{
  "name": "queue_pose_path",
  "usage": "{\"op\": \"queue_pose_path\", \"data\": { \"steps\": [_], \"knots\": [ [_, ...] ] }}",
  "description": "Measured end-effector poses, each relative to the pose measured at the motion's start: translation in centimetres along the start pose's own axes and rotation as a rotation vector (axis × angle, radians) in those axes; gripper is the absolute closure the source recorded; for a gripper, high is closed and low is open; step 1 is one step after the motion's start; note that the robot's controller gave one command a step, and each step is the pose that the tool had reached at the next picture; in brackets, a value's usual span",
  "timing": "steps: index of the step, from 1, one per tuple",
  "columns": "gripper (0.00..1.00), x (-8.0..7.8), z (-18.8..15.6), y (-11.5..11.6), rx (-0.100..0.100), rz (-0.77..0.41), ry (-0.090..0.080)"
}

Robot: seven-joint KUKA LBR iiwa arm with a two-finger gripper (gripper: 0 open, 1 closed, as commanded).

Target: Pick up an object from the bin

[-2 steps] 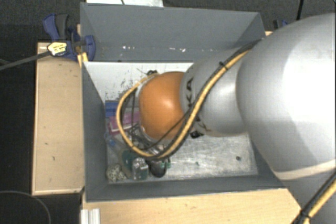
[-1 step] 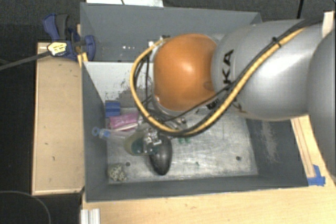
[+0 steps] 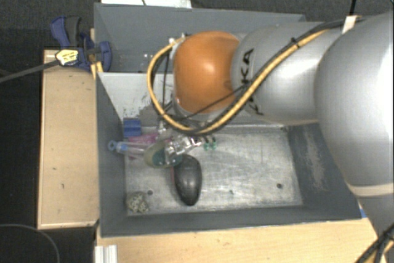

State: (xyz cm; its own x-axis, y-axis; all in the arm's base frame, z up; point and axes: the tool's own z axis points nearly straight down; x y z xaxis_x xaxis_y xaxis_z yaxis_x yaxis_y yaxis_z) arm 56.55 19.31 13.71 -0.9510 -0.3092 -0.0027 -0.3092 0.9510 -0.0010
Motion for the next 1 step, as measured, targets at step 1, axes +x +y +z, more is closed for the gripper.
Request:
{"op": "queue_pose_path", "data": {
  "steps": [1],
  "knots": [
    [1.00,0.35,-11.00,0.56,-0.001,-0.027,-0.008]
  ]
}}
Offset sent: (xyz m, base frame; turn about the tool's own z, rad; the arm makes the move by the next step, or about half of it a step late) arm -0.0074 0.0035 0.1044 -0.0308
